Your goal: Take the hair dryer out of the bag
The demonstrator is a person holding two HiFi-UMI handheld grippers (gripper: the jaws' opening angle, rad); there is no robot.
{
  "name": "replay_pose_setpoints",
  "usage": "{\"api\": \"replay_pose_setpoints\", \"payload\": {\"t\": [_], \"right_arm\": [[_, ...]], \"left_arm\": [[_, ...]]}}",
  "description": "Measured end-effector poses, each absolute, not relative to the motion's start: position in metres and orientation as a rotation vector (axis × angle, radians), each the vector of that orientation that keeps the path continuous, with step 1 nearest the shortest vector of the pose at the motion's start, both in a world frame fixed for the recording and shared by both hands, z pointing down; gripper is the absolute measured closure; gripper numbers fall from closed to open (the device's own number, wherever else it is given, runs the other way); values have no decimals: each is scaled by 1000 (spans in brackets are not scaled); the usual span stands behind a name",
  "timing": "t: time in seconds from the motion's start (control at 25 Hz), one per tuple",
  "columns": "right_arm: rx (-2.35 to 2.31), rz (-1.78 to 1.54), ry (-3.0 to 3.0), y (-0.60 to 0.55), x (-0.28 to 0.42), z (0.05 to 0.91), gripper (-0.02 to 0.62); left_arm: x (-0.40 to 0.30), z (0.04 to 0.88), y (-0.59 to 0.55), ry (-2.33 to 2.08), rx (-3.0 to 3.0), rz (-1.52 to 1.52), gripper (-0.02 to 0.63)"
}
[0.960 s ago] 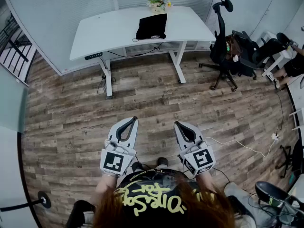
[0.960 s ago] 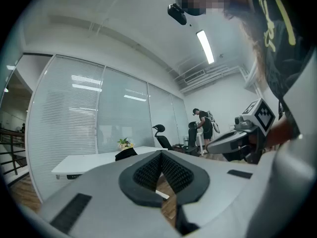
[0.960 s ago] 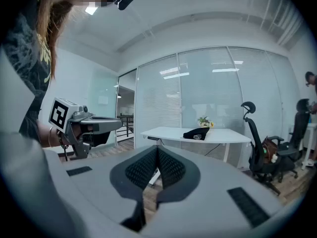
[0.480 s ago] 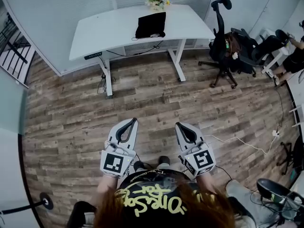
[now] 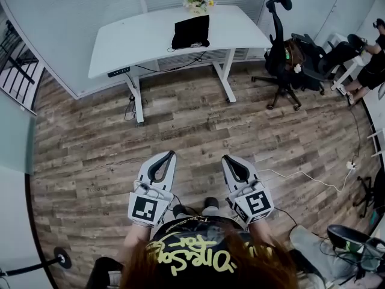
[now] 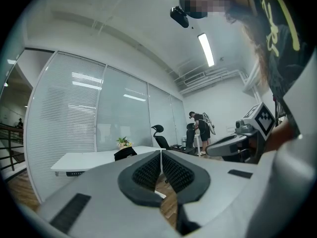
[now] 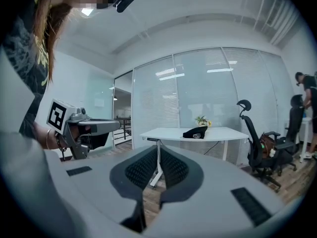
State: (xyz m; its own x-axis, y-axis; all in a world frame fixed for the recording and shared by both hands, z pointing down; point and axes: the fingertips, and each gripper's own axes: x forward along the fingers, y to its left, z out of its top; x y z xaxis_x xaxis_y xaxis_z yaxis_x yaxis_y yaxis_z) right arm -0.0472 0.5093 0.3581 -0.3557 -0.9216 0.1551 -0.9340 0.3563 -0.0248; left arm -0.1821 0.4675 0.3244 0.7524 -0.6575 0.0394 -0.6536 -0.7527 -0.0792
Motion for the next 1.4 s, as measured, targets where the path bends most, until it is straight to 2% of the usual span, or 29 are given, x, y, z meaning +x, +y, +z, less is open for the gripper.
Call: {"api": "replay_pose_setpoints", "payload": {"t": [0.12,0.24,0.28,0.32,0.48,0.64,1.08,1.4], "right_arm": [[1743,163,-2505,507,-53,355,574],[1816,151,-2506,505,-55,353,465],[1845,144,-2499,504,-54,352,410],[1875,142,-2492,502,-53,352,371],[1958,135,-2473,501,-56,345,322],[1960,121,-2468,504,-72,343,311],[1954,119,-2449,511,-116,354,311],[2007,89,-2397,502,-107,349,311]], "left_arm": [[-191,326,464,1097,-2912,-89,513],[-202,323,459,1108,-2929,-21,378],[-206,322,457,1116,-2928,-16,344],[-210,321,456,1125,-2923,-14,315],[-226,321,455,1145,-2896,-21,249],[-243,321,457,1153,-2880,-22,224],[-284,335,463,1131,-2904,-60,222],[-291,338,454,1133,-2915,-36,222]]}}
